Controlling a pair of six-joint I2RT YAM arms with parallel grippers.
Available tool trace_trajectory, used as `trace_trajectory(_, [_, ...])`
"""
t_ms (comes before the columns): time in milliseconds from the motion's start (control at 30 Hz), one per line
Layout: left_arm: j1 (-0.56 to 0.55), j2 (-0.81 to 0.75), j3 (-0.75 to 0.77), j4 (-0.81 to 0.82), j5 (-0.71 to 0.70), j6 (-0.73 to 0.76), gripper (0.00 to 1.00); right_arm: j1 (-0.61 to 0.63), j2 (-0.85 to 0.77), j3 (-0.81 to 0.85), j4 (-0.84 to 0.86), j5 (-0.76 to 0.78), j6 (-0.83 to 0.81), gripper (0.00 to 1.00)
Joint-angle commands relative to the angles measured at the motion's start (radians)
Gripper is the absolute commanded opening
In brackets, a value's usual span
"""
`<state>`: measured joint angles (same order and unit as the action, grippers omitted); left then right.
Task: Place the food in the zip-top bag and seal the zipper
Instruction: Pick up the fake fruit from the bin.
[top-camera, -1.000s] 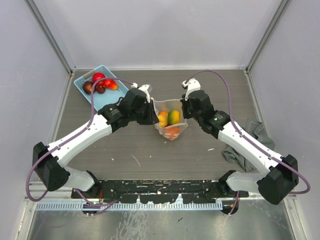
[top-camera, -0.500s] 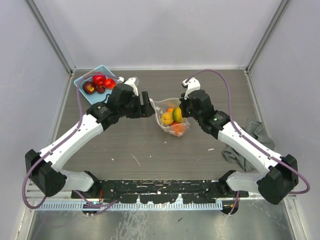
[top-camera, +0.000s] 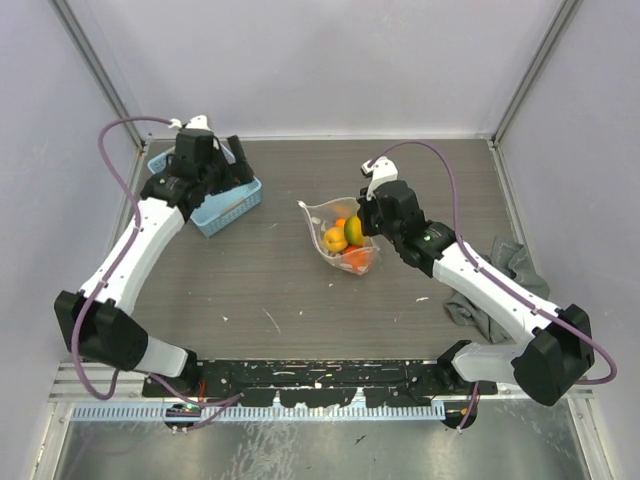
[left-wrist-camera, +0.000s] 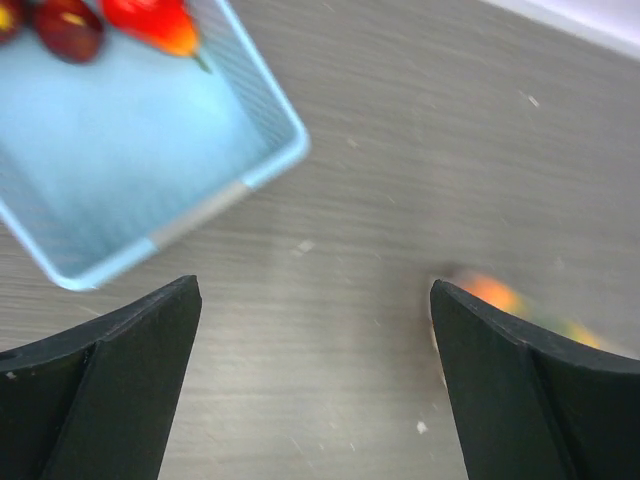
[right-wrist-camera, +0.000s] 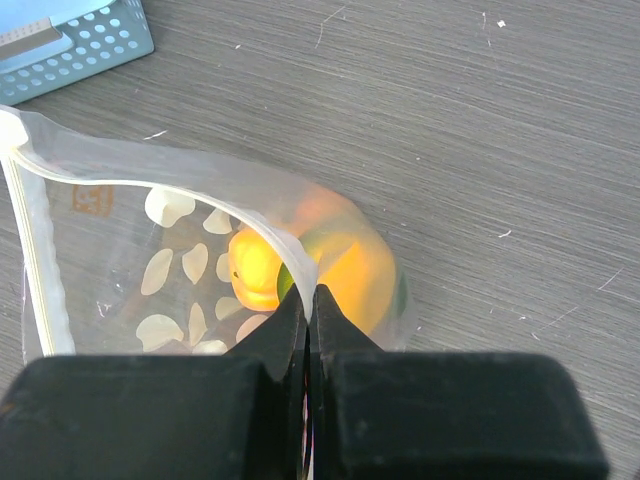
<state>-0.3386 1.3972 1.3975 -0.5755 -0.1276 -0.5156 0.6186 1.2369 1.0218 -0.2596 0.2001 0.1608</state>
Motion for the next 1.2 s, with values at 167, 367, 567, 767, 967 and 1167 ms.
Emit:
trace_trajectory(167, [0.254, 0.21, 0.143, 0.062, -0.151, 0.099, 0.99, -0.005, 0.007, 0.005, 0.06, 0.002, -0.002, 0.0])
trace_trajectory(367, [0.352, 0.364, 0.257, 0.114, -0.156, 0.182, 0.99, -0.003, 0.034, 0.014, 0.056, -0.015, -0.007, 0.0])
trace_trajectory(567, [0.401, 0.509, 0.379, 0.157, -0.178, 0.296, 0.98, -0.004, 0.061, 0.015, 0.053, -0.039, -0.004, 0.0])
trace_trajectory(767, [0.428, 0.64, 0.449, 0.228, -0.161, 0.386, 0.97, -0.004, 0.085, 0.016, 0.047, -0.05, -0.004, 0.0])
trace_trajectory(967, [0.447, 0.776, 0.534, 0.234, -0.127, 0.437, 0.92, -0.004, 0.112, 0.032, 0.034, -0.059, 0.002, 0.0])
trace_trajectory(1167, [0.469, 0.898, 0.604, 0.209, -0.061, 0.42, 0.93, -0.005, 0.14, 0.041, 0.018, -0.054, -0.002, 0.0])
